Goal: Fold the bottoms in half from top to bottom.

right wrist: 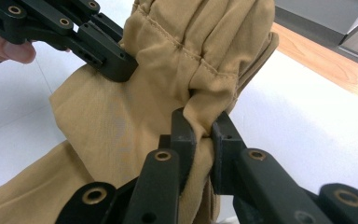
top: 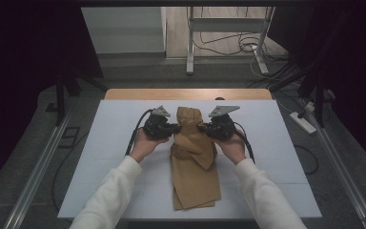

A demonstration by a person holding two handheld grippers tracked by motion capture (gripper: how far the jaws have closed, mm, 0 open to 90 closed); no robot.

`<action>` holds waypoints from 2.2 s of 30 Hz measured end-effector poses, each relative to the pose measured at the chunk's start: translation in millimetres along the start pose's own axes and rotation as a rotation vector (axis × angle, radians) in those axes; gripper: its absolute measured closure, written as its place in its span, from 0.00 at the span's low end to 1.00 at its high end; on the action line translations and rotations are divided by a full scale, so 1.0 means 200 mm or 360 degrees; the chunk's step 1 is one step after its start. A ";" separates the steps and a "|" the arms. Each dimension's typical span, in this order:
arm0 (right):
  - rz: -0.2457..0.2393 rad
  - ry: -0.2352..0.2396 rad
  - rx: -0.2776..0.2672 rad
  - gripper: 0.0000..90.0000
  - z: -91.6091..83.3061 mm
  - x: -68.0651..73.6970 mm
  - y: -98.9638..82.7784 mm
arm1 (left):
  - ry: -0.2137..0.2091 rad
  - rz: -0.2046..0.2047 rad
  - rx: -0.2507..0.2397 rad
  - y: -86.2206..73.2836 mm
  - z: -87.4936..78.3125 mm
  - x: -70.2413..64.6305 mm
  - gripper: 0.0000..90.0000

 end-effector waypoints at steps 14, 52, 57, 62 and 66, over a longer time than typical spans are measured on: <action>-0.0006 0.0015 -0.0004 0.91 0.00 0.03 -0.03 | -0.0015 -0.0006 0.0003 -0.04 0.00 -0.03 0.90; -0.0022 0.0069 0.0004 0.91 -0.05 0.11 -0.09 | -0.0069 0.0005 0.0012 -0.13 -0.01 -0.09 0.88; -0.0023 0.0075 -0.0003 0.91 -0.06 0.12 -0.10 | -0.0077 0.0013 0.0015 -0.13 -0.01 -0.10 0.88; -0.0015 0.0087 -0.0011 0.91 -0.07 0.13 -0.11 | -0.0081 0.0019 0.0017 -0.14 -0.01 -0.11 0.87; -0.0012 0.0089 -0.0010 0.91 -0.08 0.14 -0.12 | -0.0082 0.0026 0.0017 -0.15 -0.01 -0.13 0.87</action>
Point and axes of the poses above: each handheld gripper's, and its own axes: z roughly forward along the jaws, y roughly out of its top, x roughly to its left, the point moved 6 cm from there along z, roughly forward along the jaws, and after that the axes turned 7 degrees about -z, right-handed, at the moved point
